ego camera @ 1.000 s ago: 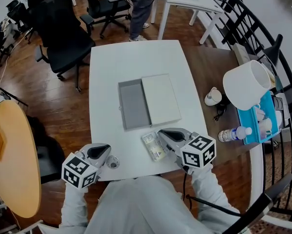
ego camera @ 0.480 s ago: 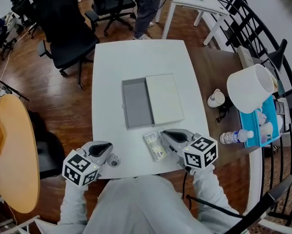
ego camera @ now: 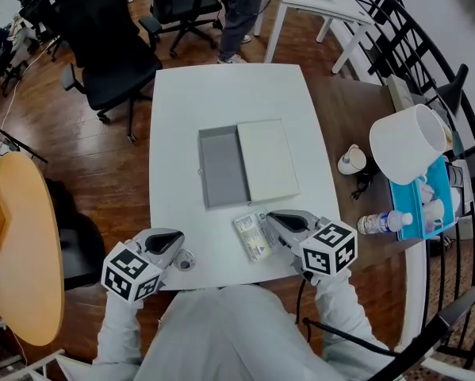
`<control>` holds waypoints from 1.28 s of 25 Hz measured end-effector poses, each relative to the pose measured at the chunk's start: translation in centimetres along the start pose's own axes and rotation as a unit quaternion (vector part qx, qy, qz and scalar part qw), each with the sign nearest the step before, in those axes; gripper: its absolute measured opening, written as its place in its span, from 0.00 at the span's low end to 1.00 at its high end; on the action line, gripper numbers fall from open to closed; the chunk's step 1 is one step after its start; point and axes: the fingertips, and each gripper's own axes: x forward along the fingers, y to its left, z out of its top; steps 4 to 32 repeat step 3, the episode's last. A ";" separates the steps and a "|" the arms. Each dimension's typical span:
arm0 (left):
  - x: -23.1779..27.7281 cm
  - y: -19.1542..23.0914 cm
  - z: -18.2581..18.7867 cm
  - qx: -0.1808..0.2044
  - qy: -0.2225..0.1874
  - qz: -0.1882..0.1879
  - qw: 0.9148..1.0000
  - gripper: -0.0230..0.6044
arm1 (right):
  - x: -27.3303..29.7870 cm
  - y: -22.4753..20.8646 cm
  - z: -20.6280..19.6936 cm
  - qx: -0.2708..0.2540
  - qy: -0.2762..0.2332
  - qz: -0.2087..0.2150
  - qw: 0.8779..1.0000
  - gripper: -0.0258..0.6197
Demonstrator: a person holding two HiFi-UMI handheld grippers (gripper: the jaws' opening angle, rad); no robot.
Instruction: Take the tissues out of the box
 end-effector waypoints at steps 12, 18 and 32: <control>0.2 -0.2 0.0 0.001 -0.001 0.000 1.000 0.06 | -0.3 -0.3 -0.2 0.000 0.000 -0.002 1.000 0.04; 0.2 -0.2 0.0 0.001 -0.001 0.000 1.000 0.06 | -0.3 -0.3 -0.2 0.000 0.000 -0.002 1.000 0.04; 0.2 -0.2 0.0 0.001 -0.001 0.000 1.000 0.06 | -0.3 -0.3 -0.2 0.000 0.000 -0.002 1.000 0.04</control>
